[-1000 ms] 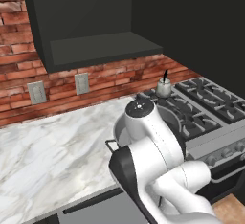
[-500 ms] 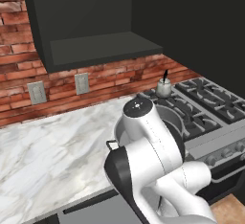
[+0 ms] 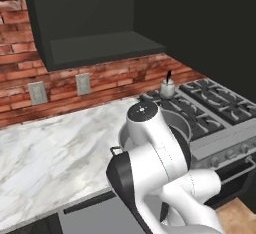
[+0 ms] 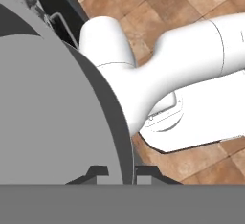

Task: Pick the kettle from the cabinet and place it on a stove burner. Then pick the pot from the counter and place it on another stove burner. Finally, turn both burners on.

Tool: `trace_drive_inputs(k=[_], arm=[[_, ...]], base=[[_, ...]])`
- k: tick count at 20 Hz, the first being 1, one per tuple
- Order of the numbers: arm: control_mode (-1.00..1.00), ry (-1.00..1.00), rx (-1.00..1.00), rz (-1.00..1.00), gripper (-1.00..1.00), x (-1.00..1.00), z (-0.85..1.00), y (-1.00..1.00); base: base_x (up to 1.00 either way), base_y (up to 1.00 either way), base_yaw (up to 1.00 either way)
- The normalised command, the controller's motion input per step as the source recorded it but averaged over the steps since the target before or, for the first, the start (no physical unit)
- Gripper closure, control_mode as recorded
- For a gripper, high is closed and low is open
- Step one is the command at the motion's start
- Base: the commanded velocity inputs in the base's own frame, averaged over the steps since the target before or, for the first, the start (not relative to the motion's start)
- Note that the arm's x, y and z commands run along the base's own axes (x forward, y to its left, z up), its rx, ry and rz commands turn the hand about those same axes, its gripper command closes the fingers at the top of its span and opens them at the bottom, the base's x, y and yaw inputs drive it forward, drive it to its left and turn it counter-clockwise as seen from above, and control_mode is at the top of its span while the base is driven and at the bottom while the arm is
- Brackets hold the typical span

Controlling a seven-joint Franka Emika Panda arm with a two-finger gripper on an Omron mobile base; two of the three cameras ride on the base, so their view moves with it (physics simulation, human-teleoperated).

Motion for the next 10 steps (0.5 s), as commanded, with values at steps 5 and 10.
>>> trace_drive_inputs(k=[5,10], arm=[[1.0,0.0,0.0,0.0,1.0,0.0,0.0,0.0],[1.0,0.0,0.0,0.0,1.0,0.0,0.0,0.0]], base=[[-0.66,-0.02,0.0],[-0.55,-0.14,0.0]])
